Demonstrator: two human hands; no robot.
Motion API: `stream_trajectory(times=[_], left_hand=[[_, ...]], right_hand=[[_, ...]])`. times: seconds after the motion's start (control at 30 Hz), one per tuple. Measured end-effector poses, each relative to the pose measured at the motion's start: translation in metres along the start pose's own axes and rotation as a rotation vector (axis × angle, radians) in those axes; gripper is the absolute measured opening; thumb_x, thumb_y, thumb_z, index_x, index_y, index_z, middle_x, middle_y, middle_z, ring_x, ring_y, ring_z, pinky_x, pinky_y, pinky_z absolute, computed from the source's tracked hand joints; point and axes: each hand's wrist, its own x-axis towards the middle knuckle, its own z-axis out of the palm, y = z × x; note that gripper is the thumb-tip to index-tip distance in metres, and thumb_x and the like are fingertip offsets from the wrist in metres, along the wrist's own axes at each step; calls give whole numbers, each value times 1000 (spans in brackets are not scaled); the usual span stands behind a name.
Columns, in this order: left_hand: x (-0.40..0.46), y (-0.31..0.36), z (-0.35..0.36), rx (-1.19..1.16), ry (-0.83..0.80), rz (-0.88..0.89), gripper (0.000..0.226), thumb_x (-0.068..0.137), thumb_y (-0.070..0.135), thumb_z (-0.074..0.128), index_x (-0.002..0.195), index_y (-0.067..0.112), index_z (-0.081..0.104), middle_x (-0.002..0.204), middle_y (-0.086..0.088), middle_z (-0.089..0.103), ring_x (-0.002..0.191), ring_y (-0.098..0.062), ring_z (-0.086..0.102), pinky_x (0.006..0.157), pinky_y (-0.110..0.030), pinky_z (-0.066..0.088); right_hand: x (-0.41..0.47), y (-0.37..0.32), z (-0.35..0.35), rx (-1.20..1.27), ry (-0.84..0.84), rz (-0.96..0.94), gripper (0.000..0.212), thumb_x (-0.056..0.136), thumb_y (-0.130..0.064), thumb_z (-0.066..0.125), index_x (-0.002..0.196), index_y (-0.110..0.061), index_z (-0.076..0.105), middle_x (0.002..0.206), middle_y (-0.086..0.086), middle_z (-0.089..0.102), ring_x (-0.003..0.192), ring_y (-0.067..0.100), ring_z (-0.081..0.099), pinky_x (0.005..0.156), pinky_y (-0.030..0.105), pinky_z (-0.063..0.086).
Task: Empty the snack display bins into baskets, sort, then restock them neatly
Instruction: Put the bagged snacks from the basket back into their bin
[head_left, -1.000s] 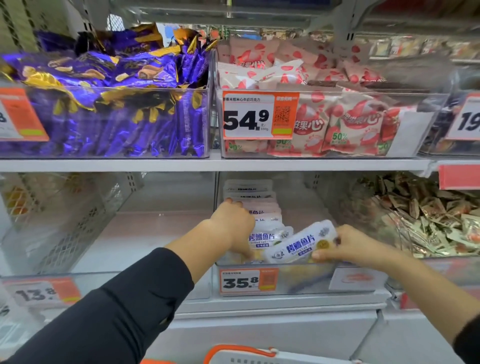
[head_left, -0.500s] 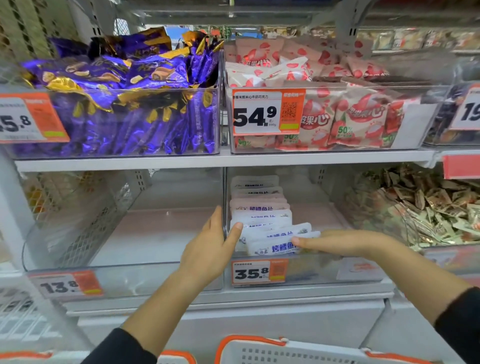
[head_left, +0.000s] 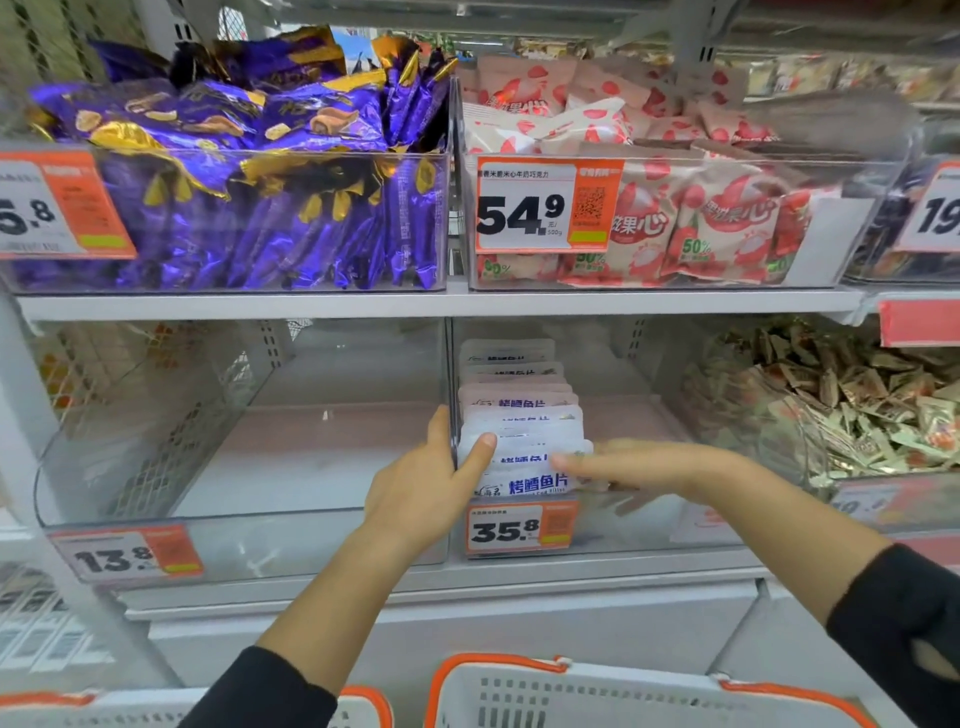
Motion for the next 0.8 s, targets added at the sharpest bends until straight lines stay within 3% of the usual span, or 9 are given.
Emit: stream_trajectory(times=[0.07,0.1,0.17,0.27,0.37,0.47,0.5,0.6,0.8], left_hand=[[-1,0,-1,-20,-13,4,75,93,68,23,155,27,7,118,-2,65,113,-29,57,84,-33,43],[-2,0,-2,-25,-14,8,75,93,68,23,155,27,7,117,-1,66,112,-29,57,84,-33,43],[-3,1,-2,-29,-7,21,75,93,68,23,154,28,8,117,0,66,112,-29,58,83,-33,42],[-2,0,-2,-28,-2,33,75,92,69,23,154,29,8,115,1,66,110,-27,58,81,-32,43],[0,-2,0,-26,-3,35,75,91,71,22,154,32,8,113,3,66,108,-26,59,78,-32,42],[1,-4,1,-18,-5,46,74,91,70,21,153,33,7,114,2,66,108,-26,59,82,-34,45],[1,-5,2,-10,1,46,73,92,69,20,154,33,7,114,2,66,108,-26,59,82,-34,45],[3,-6,3,17,5,50,69,96,63,19,154,30,4,115,1,64,109,-26,58,81,-33,42],[5,-8,5,40,-12,83,66,98,59,15,154,28,0,97,7,55,104,-23,57,77,-32,41]], right_hand=[[8,0,-10,199,48,33,88,71,-87,39,139,-31,45,137,-2,52,118,22,56,91,34,51],[17,0,-16,307,125,52,97,73,-86,37,146,-22,36,141,7,49,119,26,54,87,34,50],[37,-2,-23,479,319,92,93,84,-77,36,150,-13,26,141,18,46,117,32,53,88,39,47],[69,-16,-17,721,380,136,86,90,-71,33,148,-8,31,130,19,53,117,35,53,95,44,45],[84,-31,-4,695,402,109,72,97,-62,26,139,-7,43,133,17,56,121,33,55,97,41,44],[92,-24,-8,783,252,65,69,93,-67,30,121,-10,60,104,16,72,90,30,70,78,41,55],[94,-21,-12,809,232,66,69,93,-68,31,114,-11,63,99,15,73,87,30,71,76,41,55],[110,-20,-25,804,287,90,85,80,-79,43,133,-14,57,130,15,60,121,40,55,103,56,43],[126,-41,-32,664,294,-7,64,74,-66,69,116,-18,64,108,12,72,98,30,70,95,46,52]])
